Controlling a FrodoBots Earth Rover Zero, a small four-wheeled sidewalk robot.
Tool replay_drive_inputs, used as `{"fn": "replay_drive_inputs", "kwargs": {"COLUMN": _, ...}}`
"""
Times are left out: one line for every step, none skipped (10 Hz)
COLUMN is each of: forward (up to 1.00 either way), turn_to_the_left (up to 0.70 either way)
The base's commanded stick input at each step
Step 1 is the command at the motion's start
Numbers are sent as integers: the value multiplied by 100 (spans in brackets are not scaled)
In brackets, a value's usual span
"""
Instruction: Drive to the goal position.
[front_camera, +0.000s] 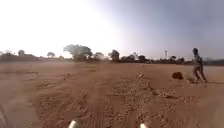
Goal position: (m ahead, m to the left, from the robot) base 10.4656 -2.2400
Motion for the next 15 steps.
{"fn": "replay_drive_inputs", "kwargs": {"forward": 70, "turn_to_the_left": 0}}
{"fn": "replay_drive_inputs", "kwargs": {"forward": 70, "turn_to_the_left": 0}}
{"fn": "replay_drive_inputs", "kwargs": {"forward": 70, "turn_to_the_left": 0}}
{"fn": "replay_drive_inputs", "kwargs": {"forward": 70, "turn_to_the_left": 0}}
{"fn": "replay_drive_inputs", "kwargs": {"forward": 70, "turn_to_the_left": 0}}
{"fn": "replay_drive_inputs", "kwargs": {"forward": 70, "turn_to_the_left": 0}}
{"fn": "replay_drive_inputs", "kwargs": {"forward": 70, "turn_to_the_left": 0}}
{"fn": "replay_drive_inputs", "kwargs": {"forward": 70, "turn_to_the_left": 0}}
{"fn": "replay_drive_inputs", "kwargs": {"forward": 70, "turn_to_the_left": 0}}
{"fn": "replay_drive_inputs", "kwargs": {"forward": 70, "turn_to_the_left": 0}}
{"fn": "replay_drive_inputs", "kwargs": {"forward": 70, "turn_to_the_left": 0}}
{"fn": "replay_drive_inputs", "kwargs": {"forward": 70, "turn_to_the_left": 0}}
{"fn": "replay_drive_inputs", "kwargs": {"forward": 70, "turn_to_the_left": 0}}
{"fn": "replay_drive_inputs", "kwargs": {"forward": 70, "turn_to_the_left": 0}}
{"fn": "replay_drive_inputs", "kwargs": {"forward": 70, "turn_to_the_left": 0}}
